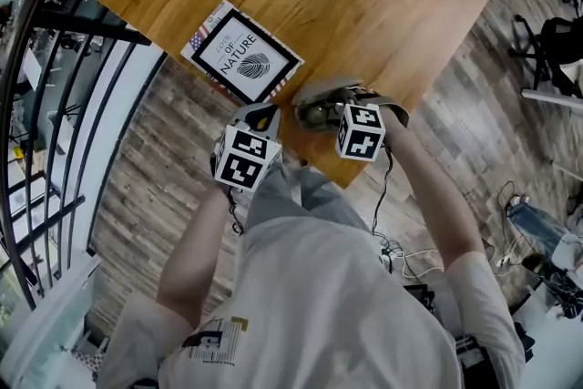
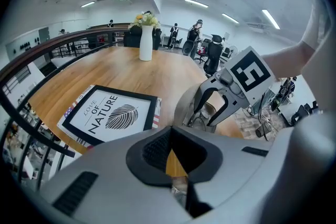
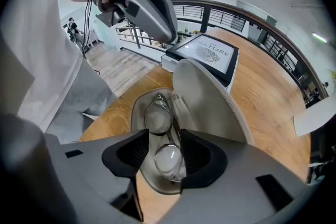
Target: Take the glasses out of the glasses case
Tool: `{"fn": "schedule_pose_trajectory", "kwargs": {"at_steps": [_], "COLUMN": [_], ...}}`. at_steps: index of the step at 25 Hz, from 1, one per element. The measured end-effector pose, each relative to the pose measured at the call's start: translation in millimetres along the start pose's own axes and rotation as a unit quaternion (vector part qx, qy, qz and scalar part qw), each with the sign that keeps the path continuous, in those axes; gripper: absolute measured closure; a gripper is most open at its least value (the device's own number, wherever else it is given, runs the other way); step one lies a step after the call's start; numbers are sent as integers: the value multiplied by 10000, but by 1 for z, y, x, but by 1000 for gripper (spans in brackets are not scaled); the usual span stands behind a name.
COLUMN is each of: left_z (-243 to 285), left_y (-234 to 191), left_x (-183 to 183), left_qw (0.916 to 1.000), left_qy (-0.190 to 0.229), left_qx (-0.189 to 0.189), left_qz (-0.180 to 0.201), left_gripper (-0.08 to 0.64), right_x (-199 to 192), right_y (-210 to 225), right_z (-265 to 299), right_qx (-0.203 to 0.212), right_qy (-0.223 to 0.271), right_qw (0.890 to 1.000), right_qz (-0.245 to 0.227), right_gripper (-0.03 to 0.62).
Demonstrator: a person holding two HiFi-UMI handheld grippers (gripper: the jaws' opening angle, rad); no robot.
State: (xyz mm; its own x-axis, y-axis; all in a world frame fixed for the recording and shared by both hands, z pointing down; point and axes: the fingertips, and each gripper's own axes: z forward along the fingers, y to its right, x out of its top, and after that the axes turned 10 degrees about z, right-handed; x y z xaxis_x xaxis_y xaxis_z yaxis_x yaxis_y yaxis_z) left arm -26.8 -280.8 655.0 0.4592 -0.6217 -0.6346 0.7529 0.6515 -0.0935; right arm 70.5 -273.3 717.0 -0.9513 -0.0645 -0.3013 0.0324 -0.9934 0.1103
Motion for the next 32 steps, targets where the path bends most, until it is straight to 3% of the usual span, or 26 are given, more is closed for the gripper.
{"fn": "schedule_pose_trajectory", "kwargs": {"at_steps": [5,10,15,18,22,25,32], "left_z": [-2,-4,-9,-15,-23,-29,-50], "left_y": [3,8,12,13,13,16,15], "left_x": [-9,-12,-20,-22,-18,-17,11], "left_qw": [10000,10000,10000,9999,10000,10000,9992], "left_qy": [-60,-78,-46,-43,-2,11,299], "left_qx": [-36,-53,-24,3,47,71,200], "left_qz": [-31,-31,-67,-91,-53,-26,193], "left_gripper": [543,543,543,543,543,543,543], "right_x": [-2,-5,-5,-1,9,11,31], "right_y": [0,-4,-8,-13,-10,-5,5], "right_z": [6,12,13,5,-14,-33,-94], "right_qx": [-292,-390,-367,-250,-107,-199,-580], "right_qy": [-294,-708,-796,-731,-374,-110,777], "right_qw": [9976,9881,9859,9914,9990,9960,9821], "right_qz": [-554,-1310,-1423,-1056,220,862,1618], "right_gripper": [441,456,472,504,545,548,548]}}
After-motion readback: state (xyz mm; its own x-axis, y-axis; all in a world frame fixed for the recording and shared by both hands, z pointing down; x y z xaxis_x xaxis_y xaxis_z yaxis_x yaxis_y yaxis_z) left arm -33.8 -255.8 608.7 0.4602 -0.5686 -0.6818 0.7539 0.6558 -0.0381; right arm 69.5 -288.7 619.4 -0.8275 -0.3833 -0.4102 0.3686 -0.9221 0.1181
